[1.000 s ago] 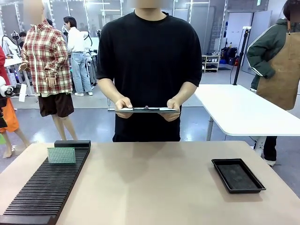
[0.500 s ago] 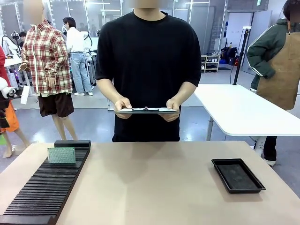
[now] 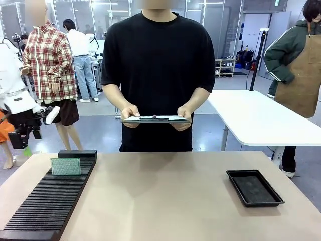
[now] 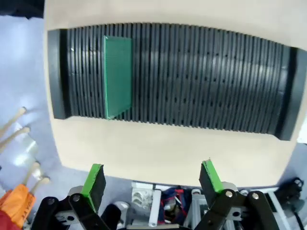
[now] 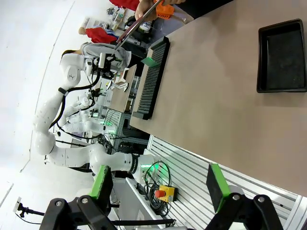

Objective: Inspect the PCB.
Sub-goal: Pick up the Blank PCB and present it to the human.

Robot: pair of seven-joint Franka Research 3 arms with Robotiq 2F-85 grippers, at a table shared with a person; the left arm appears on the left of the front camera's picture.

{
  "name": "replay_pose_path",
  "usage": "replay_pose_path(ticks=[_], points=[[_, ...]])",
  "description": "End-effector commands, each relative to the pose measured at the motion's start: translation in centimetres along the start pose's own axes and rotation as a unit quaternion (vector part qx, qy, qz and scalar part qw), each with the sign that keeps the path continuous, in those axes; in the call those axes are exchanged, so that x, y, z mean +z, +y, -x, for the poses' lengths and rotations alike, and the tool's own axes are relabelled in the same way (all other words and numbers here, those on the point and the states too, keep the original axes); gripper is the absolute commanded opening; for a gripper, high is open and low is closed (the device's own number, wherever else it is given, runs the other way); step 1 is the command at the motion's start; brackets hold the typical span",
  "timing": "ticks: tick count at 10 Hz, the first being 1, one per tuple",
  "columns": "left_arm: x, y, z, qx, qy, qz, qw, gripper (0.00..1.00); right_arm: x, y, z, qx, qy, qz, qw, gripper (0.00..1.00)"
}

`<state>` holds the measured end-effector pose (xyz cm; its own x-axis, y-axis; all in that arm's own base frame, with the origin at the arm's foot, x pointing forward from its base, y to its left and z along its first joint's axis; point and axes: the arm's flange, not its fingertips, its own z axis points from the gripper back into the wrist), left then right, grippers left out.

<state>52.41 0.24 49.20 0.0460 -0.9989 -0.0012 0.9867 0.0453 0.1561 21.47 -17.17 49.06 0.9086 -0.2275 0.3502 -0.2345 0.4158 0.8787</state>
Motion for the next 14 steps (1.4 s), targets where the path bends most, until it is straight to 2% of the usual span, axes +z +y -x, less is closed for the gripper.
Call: replay_pose_path(ticks=[1,3,5,7,9,11,13,14], points=[[-0.6,3.3,-0.5,-0.014,0.009,0.019,1.0,1.0,0.1,0.1,-0.1,0.008,-0.002,-0.006,1.0,1.0],[-2.4,5.5,-1.7,-0.009,0.026,0.043,0.999,1.0,0.1,0.1,-0.1,0.008,-0.002,-0.006,1.0,1.0],[-4.2,7.5,-2.7,0.03,0.039,0.048,0.998,1.0,0.1,0.1,-0.1,0.008,-0.002,-0.006,1.0,1.0],[-7.4,8.6,-3.4,0.045,0.068,0.068,0.994,1.0,0.1,0.1,-0.1,0.008,-0.002,-0.006,1.0,1.0],[-9.1,9.1,-3.4,0.038,0.066,0.087,0.993,1.0,0.1,0.1,-0.1,0.008,-0.002,-0.006,1.0,1.0],[-10.7,9.0,-2.9,0.014,0.027,0.086,0.996,1.0,0.1,0.1,-0.1,0.008,-0.002,-0.006,1.0,1.0],[-12.4,9.3,-2.7,0.005,0.029,0.116,0.993,1.0,0.1,0.1,-0.1,0.008,-0.002,-0.006,1.0,1.0],[-12.9,9.5,-2.8,-0.004,0.008,0.117,0.993,1.0,0.1,0.1,-0.1,0.008,-0.002,-0.006,1.0,1.0]])
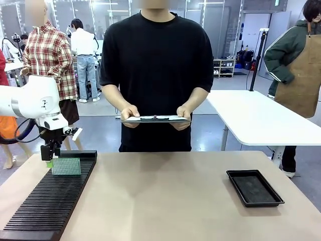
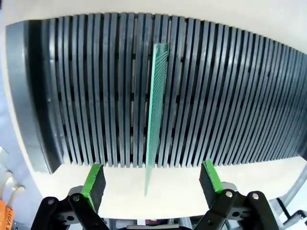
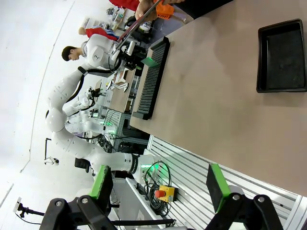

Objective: Inspect the PCB.
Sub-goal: Pick up the Blank PCB and present it to the human.

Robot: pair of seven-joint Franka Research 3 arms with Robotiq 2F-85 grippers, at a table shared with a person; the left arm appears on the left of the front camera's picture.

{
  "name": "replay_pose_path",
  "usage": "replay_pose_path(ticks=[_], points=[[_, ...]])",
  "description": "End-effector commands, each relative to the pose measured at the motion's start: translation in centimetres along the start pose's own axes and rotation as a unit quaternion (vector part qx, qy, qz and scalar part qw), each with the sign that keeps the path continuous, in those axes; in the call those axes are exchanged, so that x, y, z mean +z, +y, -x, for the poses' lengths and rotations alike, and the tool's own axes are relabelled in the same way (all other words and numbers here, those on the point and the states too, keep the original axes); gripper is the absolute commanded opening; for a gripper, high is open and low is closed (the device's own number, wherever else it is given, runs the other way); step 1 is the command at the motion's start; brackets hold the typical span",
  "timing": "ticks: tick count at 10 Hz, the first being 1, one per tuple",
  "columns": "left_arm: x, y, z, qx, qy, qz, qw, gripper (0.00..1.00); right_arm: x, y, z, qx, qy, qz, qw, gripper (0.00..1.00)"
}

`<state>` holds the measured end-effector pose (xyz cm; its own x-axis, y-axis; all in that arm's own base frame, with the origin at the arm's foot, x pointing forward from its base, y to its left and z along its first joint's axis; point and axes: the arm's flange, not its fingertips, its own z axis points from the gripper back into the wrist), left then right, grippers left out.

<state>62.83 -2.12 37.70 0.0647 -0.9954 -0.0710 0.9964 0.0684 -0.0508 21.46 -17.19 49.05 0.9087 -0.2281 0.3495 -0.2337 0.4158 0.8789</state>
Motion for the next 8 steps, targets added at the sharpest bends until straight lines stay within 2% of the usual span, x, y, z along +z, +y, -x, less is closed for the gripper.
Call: replay_pose_path(ticks=[1,2,3,6,8], points=[[-0.1,1.1,0.0,-0.018,-0.02,0.019,0.999,1.0,0.1,0.1,-0.1,0.008,-0.002,-0.006,1.0,1.0],[-0.4,1.2,0.1,-0.019,-0.017,0.02,0.999,1.0,0.1,0.1,-0.1,0.008,-0.002,-0.006,1.0,1.0],[-0.7,1.3,0.1,-0.017,-0.018,0.026,0.999,0.93,0.1,0.1,-0.1,0.008,-0.002,-0.006,1.0,1.0],[-1.5,1.4,-0.2,-0.006,-0.011,0.032,0.999,0.04,0.1,0.1,-0.1,0.008,-0.002,-0.006,1.0,1.0],[-1.6,1.4,0.0,-0.006,-0.015,0.03,0.999,0.0,0.1,0.1,-0.1,0.008,-0.002,-0.006,1.0,1.0]])
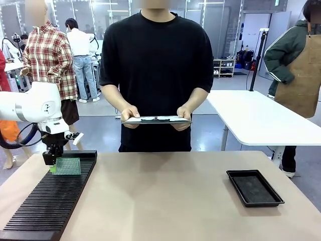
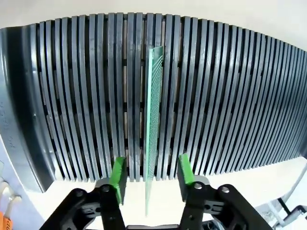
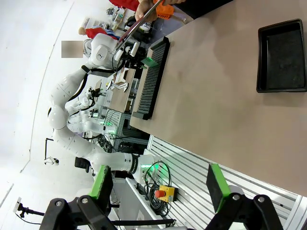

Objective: Inspect the PCB.
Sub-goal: Pick up the Blank PCB and present it to the human.

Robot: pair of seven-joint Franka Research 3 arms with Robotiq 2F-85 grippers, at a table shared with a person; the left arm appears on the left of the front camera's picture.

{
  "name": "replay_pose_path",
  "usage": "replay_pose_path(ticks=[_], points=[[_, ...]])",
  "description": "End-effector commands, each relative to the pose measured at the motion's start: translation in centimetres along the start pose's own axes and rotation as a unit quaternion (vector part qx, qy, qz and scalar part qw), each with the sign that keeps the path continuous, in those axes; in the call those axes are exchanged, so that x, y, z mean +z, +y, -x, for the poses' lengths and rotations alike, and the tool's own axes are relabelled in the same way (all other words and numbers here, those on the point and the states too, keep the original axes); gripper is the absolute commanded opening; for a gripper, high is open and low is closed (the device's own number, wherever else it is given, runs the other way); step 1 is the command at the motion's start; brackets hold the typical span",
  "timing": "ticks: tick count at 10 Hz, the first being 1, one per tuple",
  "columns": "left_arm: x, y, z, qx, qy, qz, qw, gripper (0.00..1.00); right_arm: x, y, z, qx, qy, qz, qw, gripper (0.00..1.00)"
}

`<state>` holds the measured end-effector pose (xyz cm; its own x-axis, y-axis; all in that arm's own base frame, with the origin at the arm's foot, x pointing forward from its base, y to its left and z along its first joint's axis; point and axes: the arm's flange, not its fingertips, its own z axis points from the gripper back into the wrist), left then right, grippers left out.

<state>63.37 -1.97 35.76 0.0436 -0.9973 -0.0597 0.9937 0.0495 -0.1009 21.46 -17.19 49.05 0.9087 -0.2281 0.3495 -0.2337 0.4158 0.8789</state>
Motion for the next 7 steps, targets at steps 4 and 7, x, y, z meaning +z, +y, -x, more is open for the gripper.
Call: replay_pose_path(ticks=[4,7], points=[[0.38,1.23,-0.13,0.0,0.0,0.005,1.0,0.0,0.07,0.09,-0.1,0.008,-0.002,-0.006,1.0,1.0],[0.11,1.14,0.37,0.008,-0.013,0.008,1.0,0.0,0.07,0.09,-0.1,0.008,-0.002,-0.006,1.0,1.0]])
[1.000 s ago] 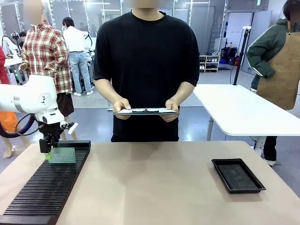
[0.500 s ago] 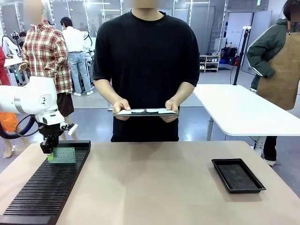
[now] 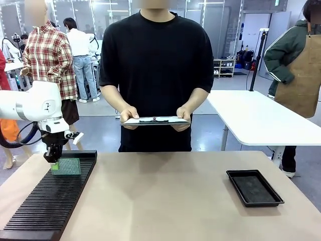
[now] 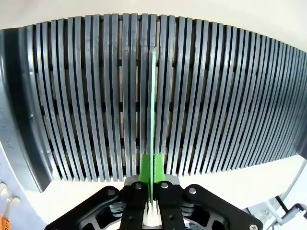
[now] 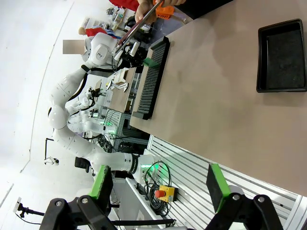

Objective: Inspect the PCB.
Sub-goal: Pick up the Blank PCB and present it to the human.

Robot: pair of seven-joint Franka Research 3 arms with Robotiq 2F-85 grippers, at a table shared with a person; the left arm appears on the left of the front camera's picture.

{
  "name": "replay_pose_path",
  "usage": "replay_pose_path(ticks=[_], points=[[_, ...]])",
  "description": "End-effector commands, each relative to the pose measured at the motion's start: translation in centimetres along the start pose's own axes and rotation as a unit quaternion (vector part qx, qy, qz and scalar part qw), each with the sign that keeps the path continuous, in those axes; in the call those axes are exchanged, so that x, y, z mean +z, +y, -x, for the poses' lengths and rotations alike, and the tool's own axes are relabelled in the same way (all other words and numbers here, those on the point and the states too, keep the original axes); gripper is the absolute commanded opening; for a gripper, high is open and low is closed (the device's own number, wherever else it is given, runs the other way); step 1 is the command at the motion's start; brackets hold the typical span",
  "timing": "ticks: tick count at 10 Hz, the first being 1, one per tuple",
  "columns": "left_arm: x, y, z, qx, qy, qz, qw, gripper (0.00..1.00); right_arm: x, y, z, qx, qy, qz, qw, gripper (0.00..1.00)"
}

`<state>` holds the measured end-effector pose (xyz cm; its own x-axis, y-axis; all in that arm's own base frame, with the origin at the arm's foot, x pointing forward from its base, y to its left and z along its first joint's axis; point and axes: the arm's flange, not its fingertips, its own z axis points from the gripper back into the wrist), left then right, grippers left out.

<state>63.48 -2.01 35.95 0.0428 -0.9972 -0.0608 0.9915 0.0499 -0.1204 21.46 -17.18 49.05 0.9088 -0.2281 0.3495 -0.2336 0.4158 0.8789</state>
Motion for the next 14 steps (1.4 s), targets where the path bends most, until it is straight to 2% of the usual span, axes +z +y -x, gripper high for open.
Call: replay_pose_path(ticks=[1,2,4,6,7,8,9,10,11,12,13,14], points=[[-0.2,0.9,0.5,0.01,-0.018,-0.001,1.0,0.0,0.1,0.1,-0.1,0.008,-0.002,-0.006,1.0,1.0],[0.2,0.5,0.5,0.009,-0.024,-0.005,1.0,0.0,0.1,0.1,-0.1,0.008,-0.002,-0.006,1.0,1.0],[3.3,-1.5,1.1,0.025,-0.049,-0.049,0.997,0.0,0.1,0.1,-0.1,0.008,-0.002,-0.006,1.0,1.0],[7.3,-3.9,2.9,0.062,-0.114,-0.093,0.987,0.0,0.1,0.1,-0.1,0.008,-0.002,-0.006,1.0,1.0],[8.1,-4.7,3.7,0.104,-0.147,-0.079,0.98,0.0,0.1,0.1,-0.1,0.008,-0.002,-0.006,1.0,1.0],[8.5,-5.7,4.5,0.142,-0.211,-0.053,0.966,0.0,0.1,0.1,-0.1,0.008,-0.002,-0.006,1.0,1.0],[8.3,-7.0,5.2,0.179,-0.279,-0.029,0.943,0.0,0.1,0.1,-0.1,0.008,-0.002,-0.006,1.0,1.0],[8.1,-8.5,6.1,0.185,-0.355,-0.008,0.916,0.0,0.1,0.1,-0.1,0.008,-0.002,-0.006,1.0,1.0],[6.8,-10.6,6.8,0.224,-0.42,0.025,0.879,0.0,0.1,0.1,-0.1,0.008,-0.002,-0.006,1.0,1.0],[5.5,-11.5,6.1,0.234,-0.429,0.045,0.871,0.0,0.1,0.1,-0.1,0.008,-0.002,-0.006,1.0,1.0],[4.3,-12.0,5.1,0.245,-0.403,0.063,0.879,0.0,0.1,0.1,-0.1,0.008,-0.002,-0.006,1.0,1.0],[3.8,-12.4,4.7,0.244,-0.387,0.052,0.888,0.0,0.1,0.1,-0.1,0.008,-0.002,-0.006,1.0,1.0]])
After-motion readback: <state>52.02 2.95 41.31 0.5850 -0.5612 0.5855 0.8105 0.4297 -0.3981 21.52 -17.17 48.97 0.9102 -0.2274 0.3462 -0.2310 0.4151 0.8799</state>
